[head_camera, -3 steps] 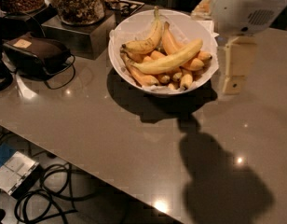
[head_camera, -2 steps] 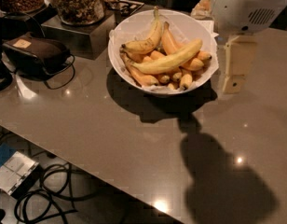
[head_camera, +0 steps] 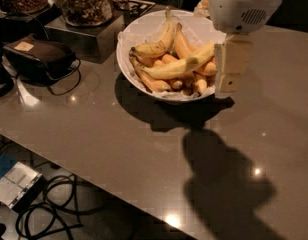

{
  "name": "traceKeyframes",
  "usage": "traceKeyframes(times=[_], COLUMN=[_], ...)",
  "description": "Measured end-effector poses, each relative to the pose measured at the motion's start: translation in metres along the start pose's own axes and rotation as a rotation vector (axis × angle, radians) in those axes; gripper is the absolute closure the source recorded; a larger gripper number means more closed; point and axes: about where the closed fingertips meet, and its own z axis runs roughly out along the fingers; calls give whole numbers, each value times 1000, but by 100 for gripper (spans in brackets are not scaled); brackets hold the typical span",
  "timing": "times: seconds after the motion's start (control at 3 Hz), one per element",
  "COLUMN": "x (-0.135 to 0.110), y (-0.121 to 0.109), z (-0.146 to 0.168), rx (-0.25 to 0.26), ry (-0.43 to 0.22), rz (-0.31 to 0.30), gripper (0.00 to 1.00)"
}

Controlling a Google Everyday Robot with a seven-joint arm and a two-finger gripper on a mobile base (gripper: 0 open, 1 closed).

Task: Pick banana from white bowl

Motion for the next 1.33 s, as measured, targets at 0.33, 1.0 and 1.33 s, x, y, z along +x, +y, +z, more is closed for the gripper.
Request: traceKeyframes(times=[0.33, 1.0, 1.33], x=[-3, -5, -9], y=[-17, -46, -54], z=[8, 17, 22], rx=[-2, -7, -16], ry=[-3, -4, -12], rz=[5, -19, -30], gripper=[0, 7, 15])
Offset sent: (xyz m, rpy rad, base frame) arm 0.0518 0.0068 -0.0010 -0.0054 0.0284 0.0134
